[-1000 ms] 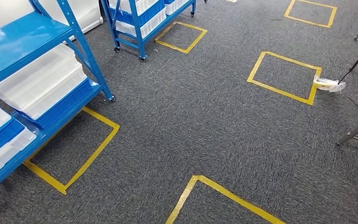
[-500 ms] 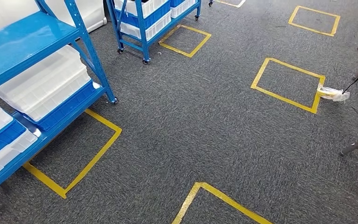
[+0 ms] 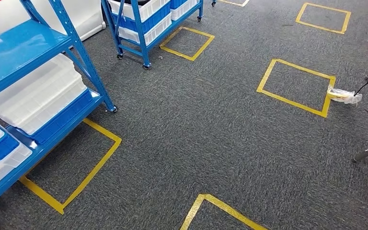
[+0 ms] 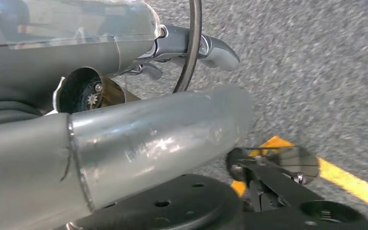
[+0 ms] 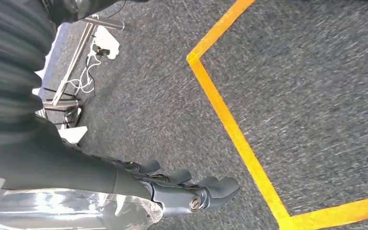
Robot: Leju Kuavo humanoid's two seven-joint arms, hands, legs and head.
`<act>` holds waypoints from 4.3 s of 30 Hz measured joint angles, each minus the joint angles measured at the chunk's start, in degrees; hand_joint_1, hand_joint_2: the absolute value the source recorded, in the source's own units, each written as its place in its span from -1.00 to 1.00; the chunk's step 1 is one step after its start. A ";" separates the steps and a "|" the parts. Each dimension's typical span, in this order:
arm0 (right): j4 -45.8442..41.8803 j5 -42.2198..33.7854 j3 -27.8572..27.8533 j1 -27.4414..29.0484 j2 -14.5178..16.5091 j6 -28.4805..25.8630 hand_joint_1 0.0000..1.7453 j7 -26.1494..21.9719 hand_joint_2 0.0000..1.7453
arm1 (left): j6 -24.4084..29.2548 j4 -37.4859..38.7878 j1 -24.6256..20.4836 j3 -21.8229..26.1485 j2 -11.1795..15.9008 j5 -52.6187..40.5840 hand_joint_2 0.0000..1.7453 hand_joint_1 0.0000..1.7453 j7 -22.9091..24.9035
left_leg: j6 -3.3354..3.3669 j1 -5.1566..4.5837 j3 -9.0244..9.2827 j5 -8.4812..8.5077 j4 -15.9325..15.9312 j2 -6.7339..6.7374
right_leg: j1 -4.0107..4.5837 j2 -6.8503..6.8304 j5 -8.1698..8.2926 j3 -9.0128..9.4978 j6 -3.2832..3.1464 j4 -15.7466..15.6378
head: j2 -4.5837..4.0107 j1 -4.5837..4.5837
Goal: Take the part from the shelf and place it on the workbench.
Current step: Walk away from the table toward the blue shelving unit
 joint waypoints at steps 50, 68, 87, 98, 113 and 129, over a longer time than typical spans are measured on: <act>0.16 1.48 -0.54 -0.39 0.34 -0.07 -1.00 -0.44 1.00 | -0.02 0.07 -0.30 0.02 -0.08 -0.43 -1.00 -1.00 -1.38 | 2.19 -1.09 8.45 -1.95 -8.10 -0.18 | -0.44 0.07 3.16 -4.19 1.99 0.77 | 0.00 0.05; 0.25 1.87 -0.56 -0.13 0.28 -0.40 -1.00 -0.33 1.00 | 0.09 0.07 -0.38 0.04 -0.25 -0.98 -1.00 -1.00 -1.46 | -0.43 0.20 5.82 -5.18 -2.67 -1.90 | -1.18 1.38 2.09 -3.56 0.77 0.62 | 0.00 -0.05; 0.21 1.93 -0.61 -0.32 0.37 -0.42 -1.00 -0.34 1.00 | 0.16 0.07 -0.31 0.08 -0.27 -1.12 -1.00 -1.00 -1.47 | 2.61 -0.32 4.42 1.88 -7.80 -1.00 | -0.57 -0.07 -6.51 -8.27 2.56 15.15 | 0.00 0.00; 0.23 2.22 -0.87 -0.40 0.42 -0.39 -1.00 -0.23 1.00 | 0.31 0.07 -0.20 0.21 -0.32 -0.99 -1.00 -1.00 -1.56 | -0.17 -0.02 2.40 -0.98 -3.42 -3.73 | -0.93 1.44 1.41 -1.83 0.74 -0.09 | 0.00 -0.12; 0.02 3.29 -0.87 -0.86 0.26 -0.75 -1.00 -0.63 1.00 | 0.45 0.07 -0.11 1.05 -0.49 -0.62 -1.00 -1.00 -1.60 | 1.81 0.06 2.75 2.67 -7.12 1.01 | -0.60 -3.75 -1.77 -0.02 2.64 1.20 | 0.00 -0.15; -0.01 3.95 -0.85 -0.56 0.55 0.24 -1.00 0.01 1.00 | 1.23 0.07 0.12 1.62 -0.58 -1.19 -1.00 -1.00 0.51 | 0.24 -0.19 1.97 1.02 -4.81 -4.72 | -0.92 1.82 1.44 -1.47 0.66 -0.29 | 0.00 -0.27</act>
